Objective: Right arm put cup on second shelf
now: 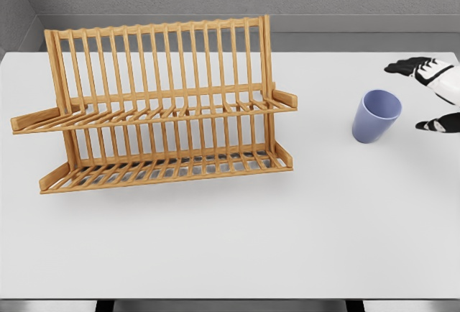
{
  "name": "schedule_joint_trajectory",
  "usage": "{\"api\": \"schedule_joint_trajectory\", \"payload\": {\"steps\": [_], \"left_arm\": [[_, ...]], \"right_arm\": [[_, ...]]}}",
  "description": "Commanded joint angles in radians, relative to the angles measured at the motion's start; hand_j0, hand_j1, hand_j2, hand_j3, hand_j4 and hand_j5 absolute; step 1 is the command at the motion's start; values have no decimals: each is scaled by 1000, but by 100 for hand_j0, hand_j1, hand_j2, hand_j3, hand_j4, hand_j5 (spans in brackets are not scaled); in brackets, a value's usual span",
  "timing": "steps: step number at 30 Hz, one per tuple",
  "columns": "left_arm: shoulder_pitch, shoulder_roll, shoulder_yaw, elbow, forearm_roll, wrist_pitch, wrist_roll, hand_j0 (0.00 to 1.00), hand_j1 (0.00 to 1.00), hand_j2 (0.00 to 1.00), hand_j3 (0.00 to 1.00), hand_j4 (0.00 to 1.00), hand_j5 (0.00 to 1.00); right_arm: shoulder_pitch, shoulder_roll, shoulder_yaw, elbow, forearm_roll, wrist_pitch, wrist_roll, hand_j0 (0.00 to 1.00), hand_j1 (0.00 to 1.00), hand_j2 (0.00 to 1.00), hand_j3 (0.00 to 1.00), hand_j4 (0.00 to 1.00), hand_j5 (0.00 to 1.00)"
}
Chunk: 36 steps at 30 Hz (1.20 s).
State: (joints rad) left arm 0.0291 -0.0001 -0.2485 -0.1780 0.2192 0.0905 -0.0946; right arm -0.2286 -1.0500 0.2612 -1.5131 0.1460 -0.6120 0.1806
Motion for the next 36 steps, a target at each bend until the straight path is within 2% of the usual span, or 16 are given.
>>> {"api": "schedule_joint_trajectory", "payload": {"steps": [1,5,6,8,9,10,11,12,13,14,16,19,22,25,28,36], "left_arm": [[0,0,0,0,0,0,1,100,100,100,100,100,100],[0,0,0,0,0,0,-1,100,100,100,100,100,100],[0,0,0,0,0,0,1,100,100,100,100,100,100],[0,0,0,0,0,0,-1,100,100,100,100,100,100],[0,0,0,0,0,0,-1,100,100,100,100,100,100],[0,0,0,0,0,0,-1,100,100,100,100,100,100],[0,0,0,0,0,0,-1,100,100,100,100,100,100],[0,0,0,0,0,0,1,100,100,100,100,100,100],[0,0,0,0,0,0,-1,100,100,100,100,100,100],[0,0,0,0,0,0,-1,100,100,100,100,100,100],[0,0,0,0,0,0,1,100,100,100,100,100,100],[0,0,0,0,0,0,-1,100,100,100,100,100,100],[0,0,0,0,0,0,1,100,100,100,100,100,100],[0,0,0,0,0,0,-1,100,100,100,100,100,100],[0,0,0,0,0,0,-1,100,100,100,100,100,100],[0,0,0,0,0,0,-1,100,100,100,100,100,100]], "right_arm": [[0,1,1,-4,-8,1,-1,100,100,100,100,100,100],[12,-5,-13,86,-11,1,-1,100,100,100,100,100,100],[17,-21,-11,88,-9,1,20,100,100,100,100,100,100],[3,-67,-20,76,-11,1,212,100,100,100,100,100,100],[-14,-114,-26,65,-11,1,302,100,100,100,100,100,100],[-37,-108,-28,63,-8,1,391,100,100,100,100,100,100],[-75,-91,-26,54,-9,1,430,100,100,100,100,100,100],[-113,-85,-26,56,-9,1,430,100,100,100,100,100,100],[-190,-38,6,59,-8,1,430,100,100,100,100,100,100],[-267,-22,88,66,-8,1,430,100,100,100,100,100,100],[-400,31,262,137,-6,1,430,100,100,100,100,100,100],[-423,51,308,200,-6,1,430,100,100,100,100,100,100],[-442,59,317,208,9,1,430,100,100,100,100,100,100],[-483,88,360,243,21,1,430,100,100,100,100,100,100],[-541,130,441,313,29,1,430,100,100,100,100,100,100],[-574,166,492,366,30,1,430,100,100,100,100,100,100]]}}
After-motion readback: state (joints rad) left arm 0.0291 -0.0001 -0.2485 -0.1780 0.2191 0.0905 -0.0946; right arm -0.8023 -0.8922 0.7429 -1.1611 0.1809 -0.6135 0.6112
